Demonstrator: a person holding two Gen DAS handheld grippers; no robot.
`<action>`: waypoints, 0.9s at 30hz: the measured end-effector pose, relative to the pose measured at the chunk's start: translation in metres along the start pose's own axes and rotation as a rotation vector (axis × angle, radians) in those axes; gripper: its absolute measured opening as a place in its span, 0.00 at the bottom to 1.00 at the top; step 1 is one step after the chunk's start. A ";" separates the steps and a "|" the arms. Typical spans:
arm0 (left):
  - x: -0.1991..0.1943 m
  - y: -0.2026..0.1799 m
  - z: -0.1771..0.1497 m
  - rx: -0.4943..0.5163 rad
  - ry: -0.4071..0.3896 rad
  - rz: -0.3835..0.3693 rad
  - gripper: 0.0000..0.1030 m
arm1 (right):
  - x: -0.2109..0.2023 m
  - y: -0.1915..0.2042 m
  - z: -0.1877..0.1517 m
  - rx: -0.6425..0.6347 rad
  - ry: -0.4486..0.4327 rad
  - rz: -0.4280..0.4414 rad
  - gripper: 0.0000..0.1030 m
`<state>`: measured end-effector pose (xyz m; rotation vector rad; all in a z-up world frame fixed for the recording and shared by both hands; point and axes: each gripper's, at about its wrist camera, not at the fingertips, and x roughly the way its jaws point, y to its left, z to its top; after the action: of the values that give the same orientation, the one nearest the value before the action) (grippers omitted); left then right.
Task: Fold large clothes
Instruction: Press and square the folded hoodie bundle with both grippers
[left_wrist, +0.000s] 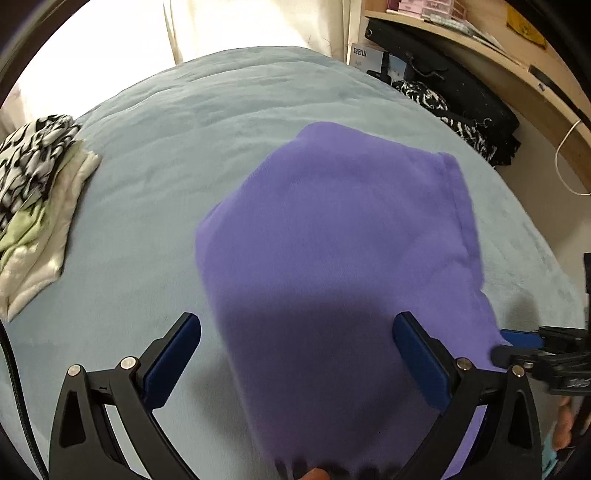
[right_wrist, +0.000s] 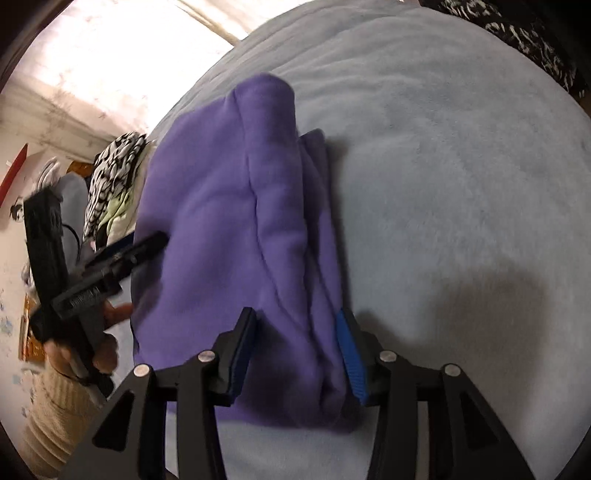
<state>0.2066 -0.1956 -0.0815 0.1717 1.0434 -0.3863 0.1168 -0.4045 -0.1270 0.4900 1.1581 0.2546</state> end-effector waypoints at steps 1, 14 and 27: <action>-0.006 -0.001 -0.007 0.008 0.009 -0.007 0.99 | -0.003 0.008 -0.004 -0.040 -0.025 -0.036 0.36; -0.009 -0.011 -0.084 -0.026 -0.008 -0.033 0.99 | -0.003 0.017 -0.050 -0.059 -0.049 -0.178 0.14; -0.028 0.000 -0.089 -0.099 -0.010 -0.092 0.99 | -0.024 0.038 -0.052 -0.049 -0.136 -0.271 0.22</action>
<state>0.1225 -0.1608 -0.1012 0.0338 1.0609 -0.4172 0.0617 -0.3695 -0.1047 0.2985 1.0687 0.0144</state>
